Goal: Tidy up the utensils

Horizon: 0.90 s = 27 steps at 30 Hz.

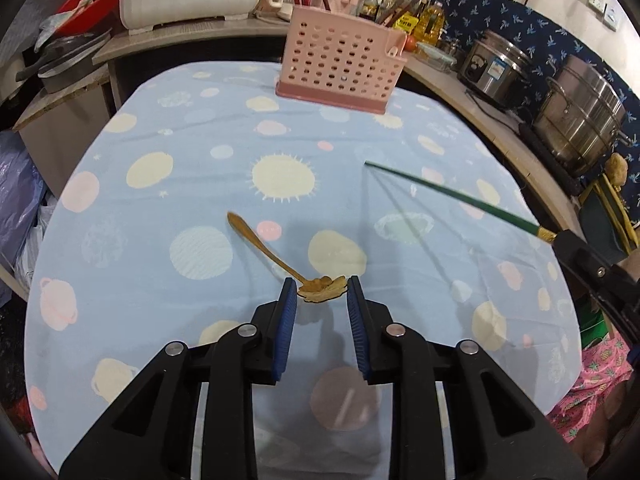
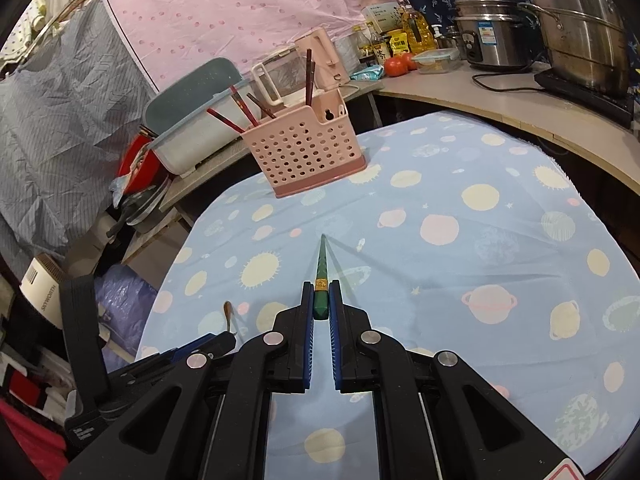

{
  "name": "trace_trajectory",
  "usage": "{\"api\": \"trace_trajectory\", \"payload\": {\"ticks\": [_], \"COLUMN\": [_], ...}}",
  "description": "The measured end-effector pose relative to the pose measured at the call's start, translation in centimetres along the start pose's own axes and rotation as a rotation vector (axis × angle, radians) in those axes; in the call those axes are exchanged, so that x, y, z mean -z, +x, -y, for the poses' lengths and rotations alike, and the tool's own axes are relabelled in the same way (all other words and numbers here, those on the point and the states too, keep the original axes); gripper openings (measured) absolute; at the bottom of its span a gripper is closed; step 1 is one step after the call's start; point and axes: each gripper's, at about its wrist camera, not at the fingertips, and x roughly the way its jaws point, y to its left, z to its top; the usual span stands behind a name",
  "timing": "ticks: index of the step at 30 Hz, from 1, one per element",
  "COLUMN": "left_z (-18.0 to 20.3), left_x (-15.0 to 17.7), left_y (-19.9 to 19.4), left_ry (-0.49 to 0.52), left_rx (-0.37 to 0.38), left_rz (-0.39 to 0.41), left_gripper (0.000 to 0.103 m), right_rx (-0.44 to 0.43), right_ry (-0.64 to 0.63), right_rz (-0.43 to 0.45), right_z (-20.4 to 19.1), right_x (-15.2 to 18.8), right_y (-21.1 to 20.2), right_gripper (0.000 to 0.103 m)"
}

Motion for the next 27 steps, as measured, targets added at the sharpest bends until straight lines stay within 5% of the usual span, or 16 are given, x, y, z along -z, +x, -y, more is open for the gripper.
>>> {"api": "trace_trajectory", "payload": {"ticks": [16,17,18,27], "left_z": [1.0,1.0,1.0,0.7], "left_x": [-2.6,-2.7,-2.8,-2.4], "left_y": [-3.2,-3.3,-3.2,-1.6], "left_ry": [0.01,0.01,0.011,0.027], "left_rx": [0.04,0.041,0.047,0.056], "left_rz": [0.09,0.093,0.088,0.044], "left_gripper": [0.023,0.017,0.0,0.002], "right_rx": [-0.032,-0.033,-0.033,-0.026], "right_ry": [-0.016,-0.016,-0.016,-0.006], "right_rz": [0.027,0.029,0.031,0.022], "right_z": [-0.9,-0.9,-0.9,-0.5], "right_x": [-0.6,-0.7,-0.7,-0.6], "right_y": [-1.1,-1.2,-1.2,-1.1], "right_gripper": [0.008,0.008,0.008,0.008]}}
